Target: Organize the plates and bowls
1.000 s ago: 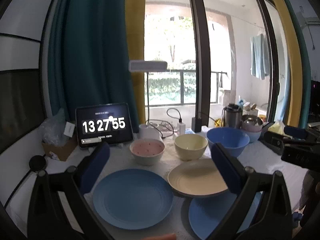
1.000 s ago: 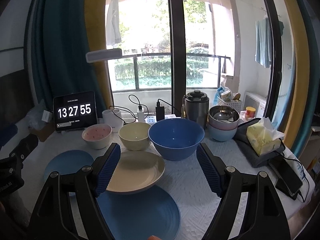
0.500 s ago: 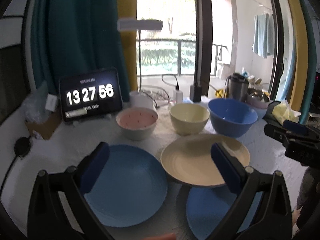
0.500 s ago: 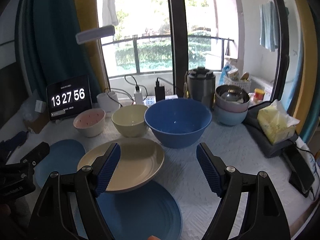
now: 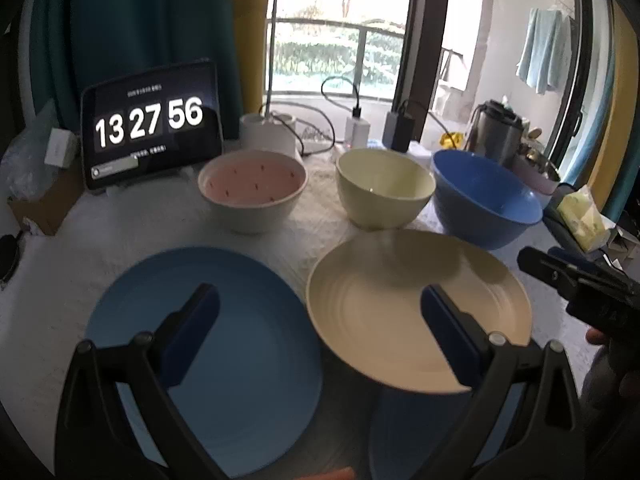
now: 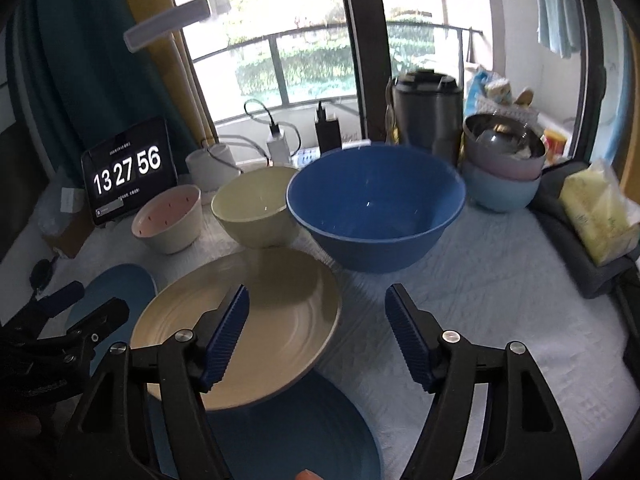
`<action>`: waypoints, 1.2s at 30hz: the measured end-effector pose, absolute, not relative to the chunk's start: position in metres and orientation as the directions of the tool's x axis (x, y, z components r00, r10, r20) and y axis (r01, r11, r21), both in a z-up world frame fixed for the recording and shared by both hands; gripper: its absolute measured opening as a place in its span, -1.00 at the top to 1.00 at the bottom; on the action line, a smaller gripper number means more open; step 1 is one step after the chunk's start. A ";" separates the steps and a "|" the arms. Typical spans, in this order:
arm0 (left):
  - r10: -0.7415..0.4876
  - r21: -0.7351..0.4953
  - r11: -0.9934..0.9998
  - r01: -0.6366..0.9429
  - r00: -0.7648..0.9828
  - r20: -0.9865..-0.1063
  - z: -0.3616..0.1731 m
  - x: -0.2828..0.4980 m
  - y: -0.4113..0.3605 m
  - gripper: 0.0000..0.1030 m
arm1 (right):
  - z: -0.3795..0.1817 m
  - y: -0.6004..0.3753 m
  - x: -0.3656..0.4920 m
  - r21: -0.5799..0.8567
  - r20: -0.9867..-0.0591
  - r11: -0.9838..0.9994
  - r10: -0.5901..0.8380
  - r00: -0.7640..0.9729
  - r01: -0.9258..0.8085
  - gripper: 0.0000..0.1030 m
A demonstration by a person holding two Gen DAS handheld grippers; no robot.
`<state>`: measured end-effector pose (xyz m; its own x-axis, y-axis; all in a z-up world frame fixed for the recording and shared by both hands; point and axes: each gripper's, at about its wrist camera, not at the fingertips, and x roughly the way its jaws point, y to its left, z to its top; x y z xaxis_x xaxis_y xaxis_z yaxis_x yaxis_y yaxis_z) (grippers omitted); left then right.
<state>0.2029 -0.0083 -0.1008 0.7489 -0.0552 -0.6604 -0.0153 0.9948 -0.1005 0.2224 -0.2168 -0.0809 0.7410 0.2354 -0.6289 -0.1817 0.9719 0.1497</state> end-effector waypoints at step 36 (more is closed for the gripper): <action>-0.137 -0.126 0.990 0.066 0.677 -0.723 -0.107 0.163 -0.007 0.20 | -0.100 -0.202 0.196 0.197 -0.711 0.961 0.277 0.647 -0.194 0.55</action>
